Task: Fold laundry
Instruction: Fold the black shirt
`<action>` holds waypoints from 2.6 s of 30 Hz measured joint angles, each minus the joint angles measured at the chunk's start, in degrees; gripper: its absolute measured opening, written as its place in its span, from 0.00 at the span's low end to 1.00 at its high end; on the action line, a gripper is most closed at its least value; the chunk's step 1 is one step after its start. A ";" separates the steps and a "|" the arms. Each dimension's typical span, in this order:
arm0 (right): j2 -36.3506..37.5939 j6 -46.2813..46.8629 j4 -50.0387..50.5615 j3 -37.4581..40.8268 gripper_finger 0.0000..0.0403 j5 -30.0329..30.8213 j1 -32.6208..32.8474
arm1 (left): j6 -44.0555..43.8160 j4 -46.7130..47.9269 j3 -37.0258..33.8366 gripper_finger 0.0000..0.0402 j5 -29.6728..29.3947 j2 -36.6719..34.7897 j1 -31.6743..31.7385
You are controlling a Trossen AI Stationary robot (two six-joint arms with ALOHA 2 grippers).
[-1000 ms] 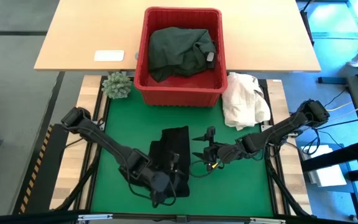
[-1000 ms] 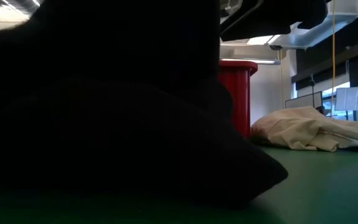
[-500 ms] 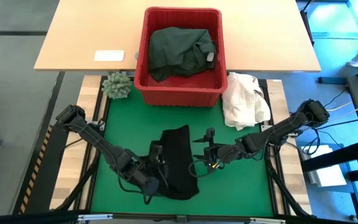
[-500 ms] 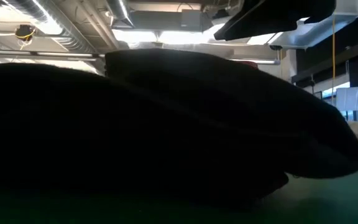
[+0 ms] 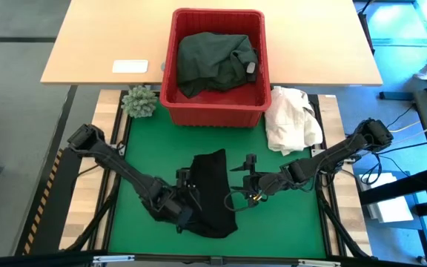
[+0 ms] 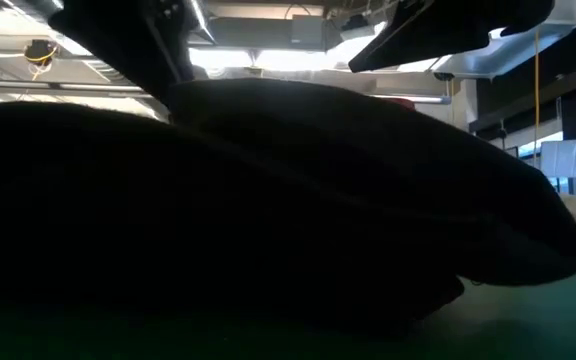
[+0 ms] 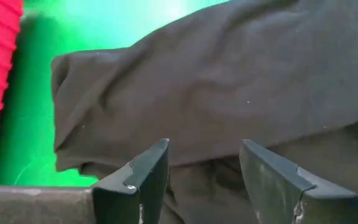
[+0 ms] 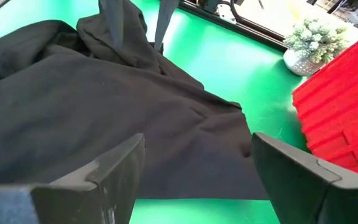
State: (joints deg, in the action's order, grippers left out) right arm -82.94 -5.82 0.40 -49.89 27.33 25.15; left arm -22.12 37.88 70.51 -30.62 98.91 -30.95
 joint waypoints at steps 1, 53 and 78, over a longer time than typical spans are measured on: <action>0.00 0.14 0.00 0.00 0.73 0.00 0.00 | 0.35 -0.67 -0.49 0.47 0.39 0.01 0.58; -0.04 4.06 2.69 0.00 0.73 -2.54 -0.04 | -21.08 -29.12 -27.42 0.47 11.39 -15.45 19.55; -0.07 6.68 3.18 -0.02 0.73 -2.56 -0.04 | -25.27 -30.03 -27.29 0.47 20.97 -11.77 26.36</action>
State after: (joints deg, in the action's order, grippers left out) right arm -83.00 0.86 3.59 -49.91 24.77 25.10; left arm -47.39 7.85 43.22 -9.65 87.14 -4.60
